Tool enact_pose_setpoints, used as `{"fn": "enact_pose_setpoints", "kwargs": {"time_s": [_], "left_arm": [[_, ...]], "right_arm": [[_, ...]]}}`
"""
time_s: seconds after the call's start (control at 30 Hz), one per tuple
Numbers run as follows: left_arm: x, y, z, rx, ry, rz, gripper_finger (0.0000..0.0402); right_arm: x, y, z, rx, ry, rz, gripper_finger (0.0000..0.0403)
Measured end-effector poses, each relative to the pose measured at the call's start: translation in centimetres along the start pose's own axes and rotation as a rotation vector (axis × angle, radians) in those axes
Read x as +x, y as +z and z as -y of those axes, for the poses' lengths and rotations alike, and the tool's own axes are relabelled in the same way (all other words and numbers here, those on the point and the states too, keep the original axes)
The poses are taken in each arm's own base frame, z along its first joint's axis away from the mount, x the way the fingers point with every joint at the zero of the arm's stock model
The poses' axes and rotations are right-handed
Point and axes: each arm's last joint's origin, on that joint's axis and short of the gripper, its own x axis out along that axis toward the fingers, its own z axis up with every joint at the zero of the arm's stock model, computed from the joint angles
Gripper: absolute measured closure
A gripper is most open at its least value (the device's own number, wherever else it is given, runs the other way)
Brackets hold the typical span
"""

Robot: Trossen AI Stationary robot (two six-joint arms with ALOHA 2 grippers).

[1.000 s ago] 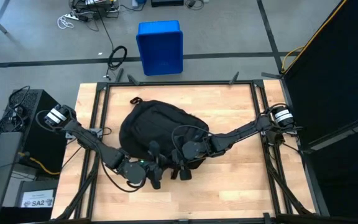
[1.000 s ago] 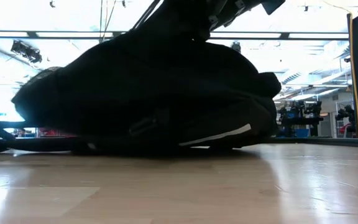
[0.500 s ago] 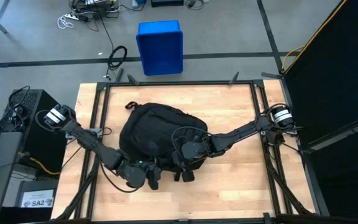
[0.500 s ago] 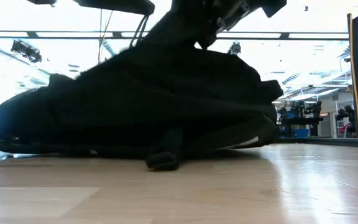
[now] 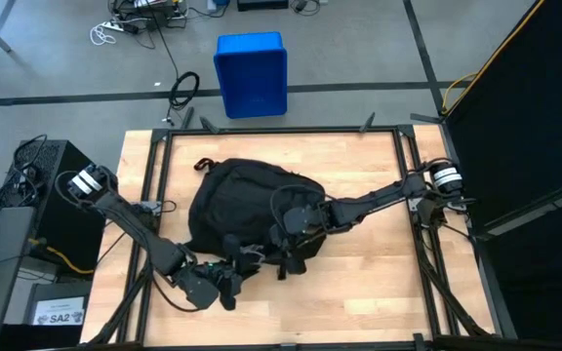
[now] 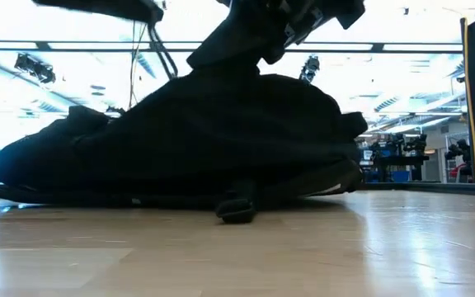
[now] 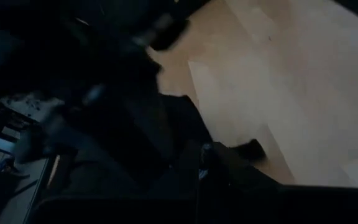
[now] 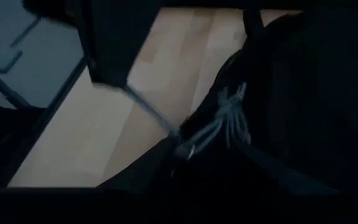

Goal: Unpack backpack
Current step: Open the backpack

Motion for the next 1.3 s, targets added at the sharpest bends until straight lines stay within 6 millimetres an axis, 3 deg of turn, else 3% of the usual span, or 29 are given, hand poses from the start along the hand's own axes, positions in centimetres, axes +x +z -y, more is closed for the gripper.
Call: {"fn": "enact_pose_setpoints", "kwargs": {"time_s": [0.3,0.73,0.97,1.3], "left_arm": [[0.3,-2.3,0.7,-0.046,-0.024,-0.009,0.0401],[0.7,-2.7,1.5,-0.113,-0.141,-0.021,0.0401],[2.7,-4.5,4.3,-0.107,-0.192,-0.09,0.0401],[3.7,-5.3,5.6,-0.122,-0.232,-0.101,0.0401]], "right_arm": [[-0.5,1.1,1.7,0.042,0.083,0.02,0.0257],[-0.2,0.5,0.1,0.037,0.108,-0.031,0.0245],[2.0,-0.8,0.3,0.064,0.105,-0.083,0.0245],[5.5,1.0,0.5,0.039,0.043,-0.272,0.0245]]}}
